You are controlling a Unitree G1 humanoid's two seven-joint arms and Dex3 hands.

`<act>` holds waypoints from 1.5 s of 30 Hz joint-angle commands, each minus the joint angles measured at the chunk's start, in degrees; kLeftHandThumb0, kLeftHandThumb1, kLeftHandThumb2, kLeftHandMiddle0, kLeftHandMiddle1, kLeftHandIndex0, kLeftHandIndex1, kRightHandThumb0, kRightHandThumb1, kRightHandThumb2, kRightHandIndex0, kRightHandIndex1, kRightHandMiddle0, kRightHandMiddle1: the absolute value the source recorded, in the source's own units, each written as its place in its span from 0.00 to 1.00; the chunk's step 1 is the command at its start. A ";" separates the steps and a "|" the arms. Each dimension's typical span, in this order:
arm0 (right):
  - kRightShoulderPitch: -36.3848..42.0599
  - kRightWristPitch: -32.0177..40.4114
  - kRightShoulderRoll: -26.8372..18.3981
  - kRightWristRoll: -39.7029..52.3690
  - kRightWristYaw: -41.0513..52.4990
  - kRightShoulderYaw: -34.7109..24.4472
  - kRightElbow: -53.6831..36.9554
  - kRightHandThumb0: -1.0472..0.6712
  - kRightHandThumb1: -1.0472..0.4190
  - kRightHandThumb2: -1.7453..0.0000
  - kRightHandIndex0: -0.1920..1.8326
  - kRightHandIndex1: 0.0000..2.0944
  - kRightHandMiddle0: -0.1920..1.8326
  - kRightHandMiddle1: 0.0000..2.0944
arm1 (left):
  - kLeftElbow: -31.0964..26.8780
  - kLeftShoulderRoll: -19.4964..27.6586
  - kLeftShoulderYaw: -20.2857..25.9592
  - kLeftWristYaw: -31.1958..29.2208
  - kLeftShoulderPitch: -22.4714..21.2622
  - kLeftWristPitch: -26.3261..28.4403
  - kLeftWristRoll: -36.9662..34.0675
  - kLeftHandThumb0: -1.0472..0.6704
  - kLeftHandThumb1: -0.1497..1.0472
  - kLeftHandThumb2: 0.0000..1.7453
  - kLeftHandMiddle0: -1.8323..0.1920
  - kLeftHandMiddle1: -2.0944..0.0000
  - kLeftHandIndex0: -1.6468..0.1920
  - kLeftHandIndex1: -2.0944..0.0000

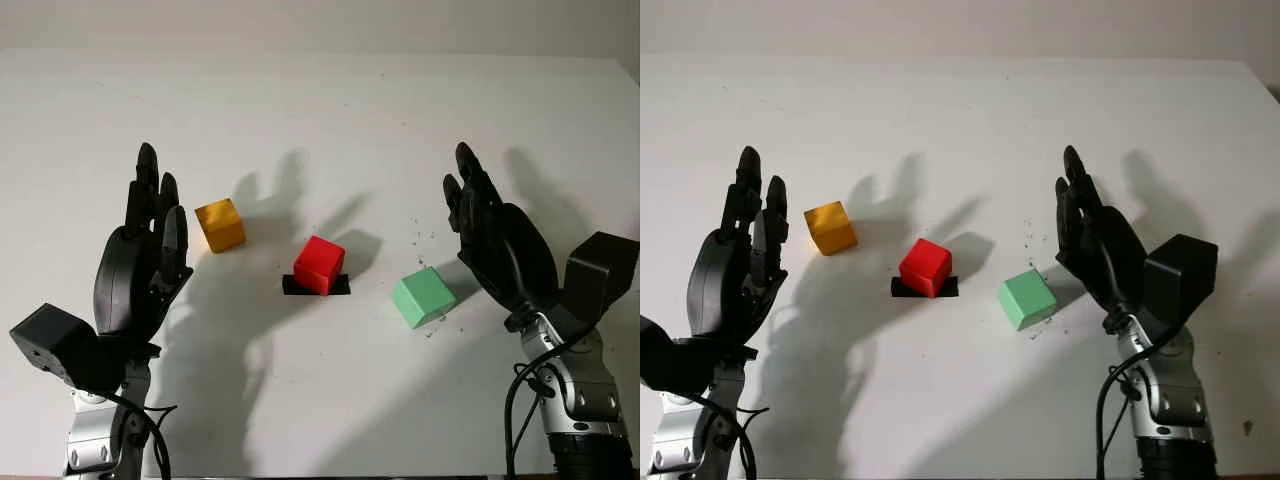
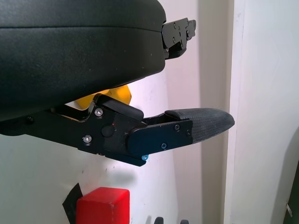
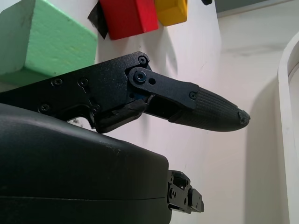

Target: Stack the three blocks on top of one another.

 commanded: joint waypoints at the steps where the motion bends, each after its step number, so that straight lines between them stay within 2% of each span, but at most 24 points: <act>1: 1.14 -0.05 1.09 0.20 -0.31 0.36 -1.58 0.13 0.00 0.52 0.00 0.00 0.00 0.00 | -0.19 0.91 0.04 0.33 -0.13 -0.19 1.07 0.20 1.00 0.35 1.00 1.00 1.00 1.00; 5: 1.85 -0.53 2.66 -0.15 -1.17 0.61 -2.37 0.13 0.00 0.52 0.00 0.00 0.00 0.00 | -0.51 2.03 0.17 1.55 -0.32 -0.49 3.82 0.20 1.00 0.33 1.00 1.00 1.00 1.00; 11: 2.49 -1.12 2.96 -0.72 -1.66 0.16 -2.58 0.14 0.00 0.52 0.00 0.00 0.00 0.00 | -3.32 5.50 0.56 5.38 -1.44 3.00 10.77 0.18 1.00 0.25 0.99 0.98 0.98 0.98; 12: 2.59 -1.25 2.98 -0.69 -1.65 0.07 -2.59 0.14 0.00 0.52 0.00 0.00 0.00 0.00 | -3.71 6.42 0.39 6.49 -1.63 3.25 13.44 0.18 1.00 0.25 0.98 0.98 0.97 0.98; 14: 2.74 -1.78 3.07 -0.51 -1.70 -0.32 -2.34 0.14 0.00 0.52 0.00 0.00 0.00 0.00 | -5.03 8.75 -0.22 11.05 -2.39 4.91 23.11 0.19 1.00 0.24 0.92 0.96 0.92 0.96; 15: 2.76 -2.10 3.04 -0.34 -1.63 -0.58 -2.13 0.15 0.00 0.52 0.00 0.00 0.00 0.00 | -6.43 9.45 -0.64 14.24 -3.14 7.78 29.46 0.19 1.00 0.24 0.90 0.96 0.90 0.96; 16: 2.77 -2.30 3.03 -0.24 -1.57 -0.73 -2.01 0.14 0.00 0.52 0.00 0.00 0.00 0.00 | -7.47 9.71 -0.95 16.34 -3.63 10.01 33.61 0.22 1.00 0.20 0.81 0.96 0.83 0.94; 17: 2.73 -2.51 3.04 -0.19 -1.58 -0.88 -1.87 0.14 0.00 0.52 0.00 0.00 0.00 0.00 | -8.25 10.03 -1.43 18.28 -4.28 12.18 37.92 0.23 1.00 0.19 0.78 0.96 0.80 0.94; 20: 2.66 -3.33 3.09 0.07 -1.63 -1.34 -1.50 0.14 0.00 0.53 0.00 0.00 0.00 0.00 | -8.65 13.52 -3.20 19.83 -7.03 16.98 48.66 0.22 1.00 0.15 0.72 0.96 0.71 0.92; 22: 2.66 -2.81 2.93 0.46 -1.68 -1.66 -1.80 0.14 0.00 0.53 0.00 0.00 0.00 0.00 | -8.97 15.79 -3.74 16.78 -9.10 20.42 51.62 0.18 1.00 0.13 0.72 0.96 0.69 0.92; 25: 2.63 -2.53 2.62 0.01 -2.36 -1.92 -2.14 0.14 0.00 0.53 0.00 0.00 0.00 0.00 | -10.52 20.97 -5.82 7.22 -12.25 26.25 55.97 0.12 1.00 0.12 0.78 0.99 0.72 0.94; 29: 2.30 -1.61 2.63 0.34 -3.07 -2.29 -2.68 0.14 0.00 0.53 0.00 0.00 0.00 0.00 | -11.21 26.30 -9.29 -3.03 -16.25 29.52 60.18 0.08 1.00 0.10 0.82 0.99 0.74 0.96; 34: 2.01 -2.47 3.20 0.77 -3.86 -3.03 -2.51 0.16 0.00 0.53 0.00 0.00 0.00 0.00 | -10.90 28.52 -13.14 -7.88 -18.50 30.33 65.11 0.06 1.00 0.11 0.83 0.98 0.74 0.97; 38: 1.45 -2.38 3.17 1.58 -4.51 -3.81 -2.47 0.15 0.00 0.55 0.00 0.00 0.00 0.00 | -10.87 29.64 -15.49 -14.37 -20.75 30.57 66.01 0.04 1.00 0.13 0.87 0.99 0.75 0.97; 45: 1.84 -1.27 3.24 1.36 -5.09 -3.26 -3.16 0.17 0.00 0.55 0.00 0.00 0.00 0.00 | -11.59 30.02 -16.74 -16.79 -20.70 28.67 66.47 0.00 1.00 0.16 0.90 0.98 0.78 0.98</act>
